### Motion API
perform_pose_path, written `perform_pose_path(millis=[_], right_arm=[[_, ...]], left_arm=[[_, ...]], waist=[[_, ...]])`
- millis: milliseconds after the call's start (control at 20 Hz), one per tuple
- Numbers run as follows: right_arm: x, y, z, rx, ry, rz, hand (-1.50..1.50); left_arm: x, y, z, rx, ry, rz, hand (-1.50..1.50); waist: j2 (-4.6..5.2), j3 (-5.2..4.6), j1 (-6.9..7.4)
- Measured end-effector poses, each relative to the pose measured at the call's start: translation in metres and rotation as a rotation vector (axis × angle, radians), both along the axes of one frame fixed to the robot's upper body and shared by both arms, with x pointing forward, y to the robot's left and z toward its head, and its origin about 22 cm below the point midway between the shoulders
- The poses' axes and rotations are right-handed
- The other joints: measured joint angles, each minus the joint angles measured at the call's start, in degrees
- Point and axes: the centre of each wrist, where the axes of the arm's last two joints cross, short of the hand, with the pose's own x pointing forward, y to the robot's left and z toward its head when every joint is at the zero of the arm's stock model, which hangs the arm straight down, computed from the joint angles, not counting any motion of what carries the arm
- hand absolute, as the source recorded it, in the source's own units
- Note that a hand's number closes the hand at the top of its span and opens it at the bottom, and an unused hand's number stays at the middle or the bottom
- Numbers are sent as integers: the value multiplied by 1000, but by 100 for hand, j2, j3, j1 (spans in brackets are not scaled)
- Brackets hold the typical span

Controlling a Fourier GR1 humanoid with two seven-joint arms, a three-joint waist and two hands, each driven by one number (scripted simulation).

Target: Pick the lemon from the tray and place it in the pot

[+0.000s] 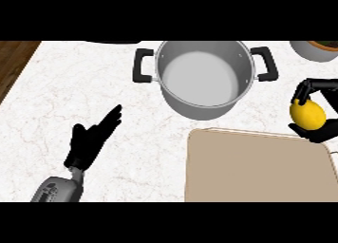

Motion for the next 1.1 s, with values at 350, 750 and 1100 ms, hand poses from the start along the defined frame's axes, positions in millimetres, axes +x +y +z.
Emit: perform_pose_path(millis=[350,750,1100], right_arm=[[60,13,39,-86,-76,47,150],[106,86,80,-219,-107,104,150],[123,154,88,-374,-124,138,150]], left_arm=[[5,5,-1,2,6,22,0],[-1,7,0,2,9,44,0],[-6,11,-9,9,12,57,0]], waist=[[-40,-18,-134],[-85,-28,-269],[-94,-32,-309]])
